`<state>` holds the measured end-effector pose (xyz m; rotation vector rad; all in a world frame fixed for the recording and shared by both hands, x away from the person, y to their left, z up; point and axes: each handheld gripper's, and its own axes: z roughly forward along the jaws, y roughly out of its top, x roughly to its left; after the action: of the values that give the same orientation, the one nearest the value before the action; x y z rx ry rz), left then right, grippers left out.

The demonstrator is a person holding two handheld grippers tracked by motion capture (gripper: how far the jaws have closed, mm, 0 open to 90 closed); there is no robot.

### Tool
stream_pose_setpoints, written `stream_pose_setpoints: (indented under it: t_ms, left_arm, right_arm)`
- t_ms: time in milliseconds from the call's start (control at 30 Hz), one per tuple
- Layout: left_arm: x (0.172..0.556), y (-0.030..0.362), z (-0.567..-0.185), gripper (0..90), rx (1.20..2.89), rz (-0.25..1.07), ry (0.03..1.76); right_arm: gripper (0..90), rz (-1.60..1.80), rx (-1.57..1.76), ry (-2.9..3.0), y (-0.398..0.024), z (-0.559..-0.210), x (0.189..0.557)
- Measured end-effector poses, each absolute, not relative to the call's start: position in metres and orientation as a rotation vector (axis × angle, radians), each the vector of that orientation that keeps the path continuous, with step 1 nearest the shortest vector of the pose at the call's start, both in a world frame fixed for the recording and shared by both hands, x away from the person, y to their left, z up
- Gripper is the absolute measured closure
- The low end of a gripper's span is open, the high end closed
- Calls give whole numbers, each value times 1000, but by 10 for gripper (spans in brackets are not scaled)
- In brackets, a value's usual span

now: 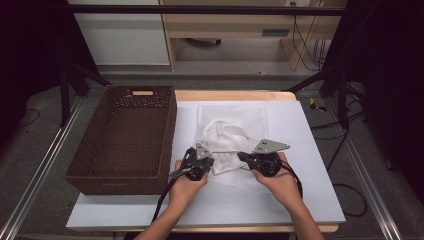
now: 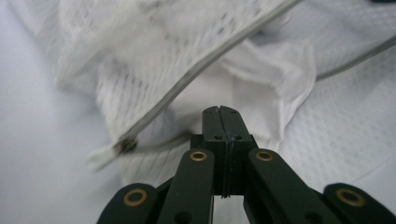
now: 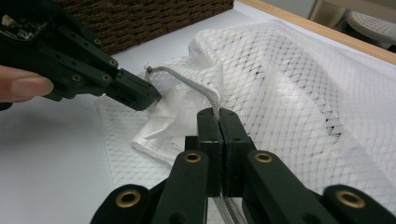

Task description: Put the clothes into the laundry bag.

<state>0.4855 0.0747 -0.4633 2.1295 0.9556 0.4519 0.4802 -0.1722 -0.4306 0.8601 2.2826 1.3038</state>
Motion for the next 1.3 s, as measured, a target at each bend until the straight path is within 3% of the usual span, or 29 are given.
stream_pose_setpoints:
  t_ms: [700,1300]
  left_arm:
    - [497,67,-472,900,2258,413,947]
    - [511,23,-475,900,2181,360,847]
  right_arm:
    - [892,1322,849,2282,-172,-428,480]
    - [892,1317,855,2288,-171,-429,480]
